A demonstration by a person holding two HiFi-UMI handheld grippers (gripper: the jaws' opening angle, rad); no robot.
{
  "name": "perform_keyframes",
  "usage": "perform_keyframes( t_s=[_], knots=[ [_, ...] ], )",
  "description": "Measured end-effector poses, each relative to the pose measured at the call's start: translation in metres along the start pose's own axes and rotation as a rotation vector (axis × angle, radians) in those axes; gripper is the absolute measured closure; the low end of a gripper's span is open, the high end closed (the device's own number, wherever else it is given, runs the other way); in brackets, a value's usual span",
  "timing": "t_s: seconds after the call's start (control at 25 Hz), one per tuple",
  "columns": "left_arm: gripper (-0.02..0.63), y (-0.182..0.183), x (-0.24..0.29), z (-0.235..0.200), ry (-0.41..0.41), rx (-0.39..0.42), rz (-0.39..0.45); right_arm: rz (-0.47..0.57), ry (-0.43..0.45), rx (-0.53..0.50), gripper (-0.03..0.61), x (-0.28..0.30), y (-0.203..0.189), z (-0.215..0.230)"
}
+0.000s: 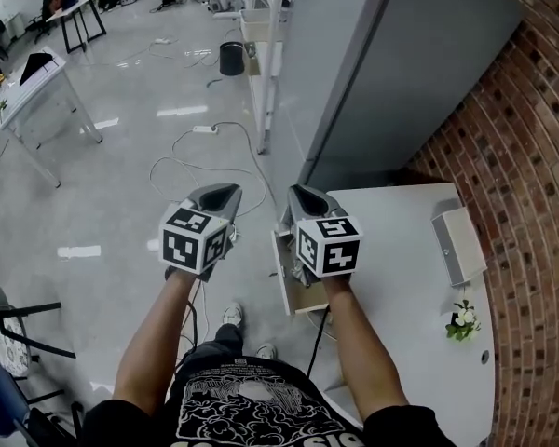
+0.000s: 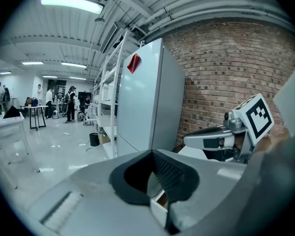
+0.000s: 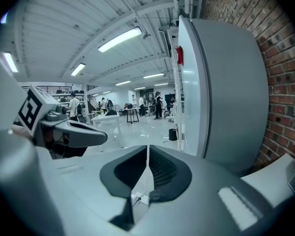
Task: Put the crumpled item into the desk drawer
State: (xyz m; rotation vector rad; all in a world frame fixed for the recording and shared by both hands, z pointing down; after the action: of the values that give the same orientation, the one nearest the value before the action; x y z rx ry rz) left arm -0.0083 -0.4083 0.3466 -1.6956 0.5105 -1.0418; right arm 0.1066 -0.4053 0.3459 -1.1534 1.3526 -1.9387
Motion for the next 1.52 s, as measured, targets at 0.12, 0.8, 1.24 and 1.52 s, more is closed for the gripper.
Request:
perform_keyframes(
  t_s=[0.12,0.8,1.24,1.52],
  knots=[
    [0.611,0.013,0.006,-0.005,-0.003,0.006,0.012,0.004,-0.018,-0.017,0.561,0.004,0.011,0.003],
    [0.611,0.063,0.034,-0.052,0.000,0.074,0.085,0.079,-0.129,-0.025,0.577,0.020,0.049,0.032],
    [0.611,0.062,0.064,-0.068,-0.046,0.112,0.068,0.107,-0.214,0.001,0.577,0.026,0.050,0.053],
    [0.611,0.060,0.080,-0.067,-0.090,0.115,0.062,0.111,-0.265,0.005,0.577,0.025,0.045,0.065]
  ],
)
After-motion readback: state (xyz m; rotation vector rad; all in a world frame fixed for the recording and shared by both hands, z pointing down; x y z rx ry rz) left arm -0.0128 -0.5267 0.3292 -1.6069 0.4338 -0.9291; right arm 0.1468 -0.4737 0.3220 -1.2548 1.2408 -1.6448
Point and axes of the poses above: the fingertips, and each gripper's own axes: x forward along the fingers, z to its right, y out of its top, the point moved 1 cm from there along -x, backward along the fingers, and after that the axes turned 7 degrees about y, right-handed, at the moved point
